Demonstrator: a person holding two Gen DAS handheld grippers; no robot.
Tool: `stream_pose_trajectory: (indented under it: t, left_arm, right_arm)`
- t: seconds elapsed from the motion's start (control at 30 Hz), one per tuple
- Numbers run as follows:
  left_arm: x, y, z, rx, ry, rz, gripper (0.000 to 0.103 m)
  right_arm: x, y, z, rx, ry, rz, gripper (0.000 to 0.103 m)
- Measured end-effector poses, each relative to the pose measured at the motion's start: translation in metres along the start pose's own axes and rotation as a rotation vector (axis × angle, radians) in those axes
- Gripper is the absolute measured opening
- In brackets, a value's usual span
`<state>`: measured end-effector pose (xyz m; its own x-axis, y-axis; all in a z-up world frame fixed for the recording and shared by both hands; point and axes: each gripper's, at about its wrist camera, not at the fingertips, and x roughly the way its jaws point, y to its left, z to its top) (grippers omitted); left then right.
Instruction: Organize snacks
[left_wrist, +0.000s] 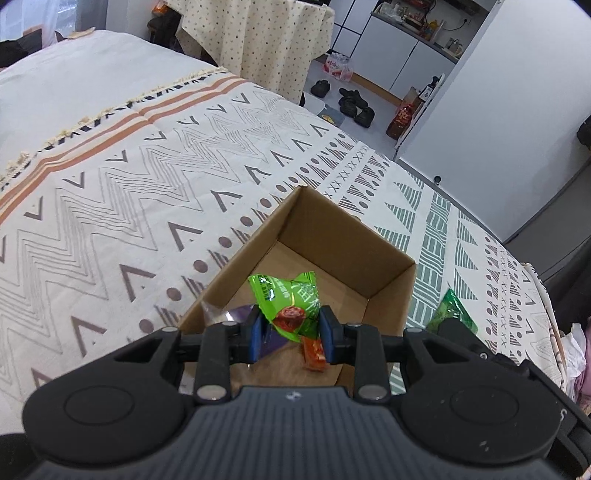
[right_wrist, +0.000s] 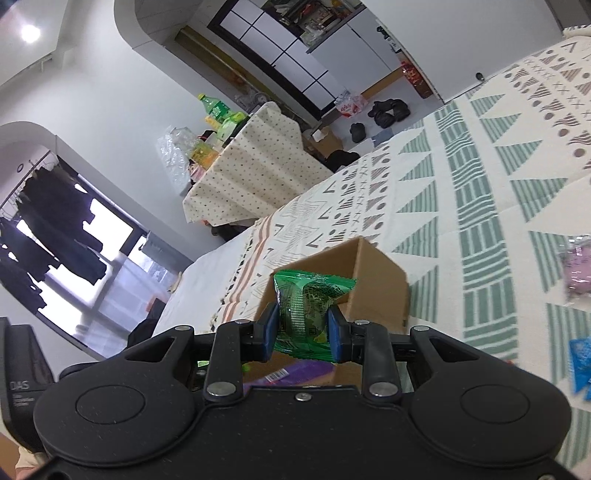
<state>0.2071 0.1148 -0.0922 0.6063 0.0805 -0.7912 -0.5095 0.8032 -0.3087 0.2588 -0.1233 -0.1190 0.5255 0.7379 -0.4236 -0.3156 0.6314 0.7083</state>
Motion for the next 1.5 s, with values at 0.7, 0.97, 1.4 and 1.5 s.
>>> stream_pose_trajectory:
  t: [0.7,0.97,1.4,1.5]
  left_arm:
    - [0.002,0.007,0.007,-0.008,0.007,0.074,0.078]
    - [-0.018,-0.002,-0.005,0.001,0.022,0.1,0.087]
    - [-0.052,-0.035,-0.039,0.068,-0.013,0.082,0.1]
    - [-0.058,-0.045,-0.047,0.084,-0.024,0.07,0.103]
  right_arm:
    - [0.008,0.025,-0.012,-0.039,0.032,0.004,0.048]
    - [-0.027,0.028,-0.008,-0.034,-0.016,-0.045,0.062]
    - [-0.085,0.016,0.004,-0.044,-0.073,-0.122,0.083]
    - [-0.1,0.012,0.007,-0.045,-0.089,-0.129,0.088]
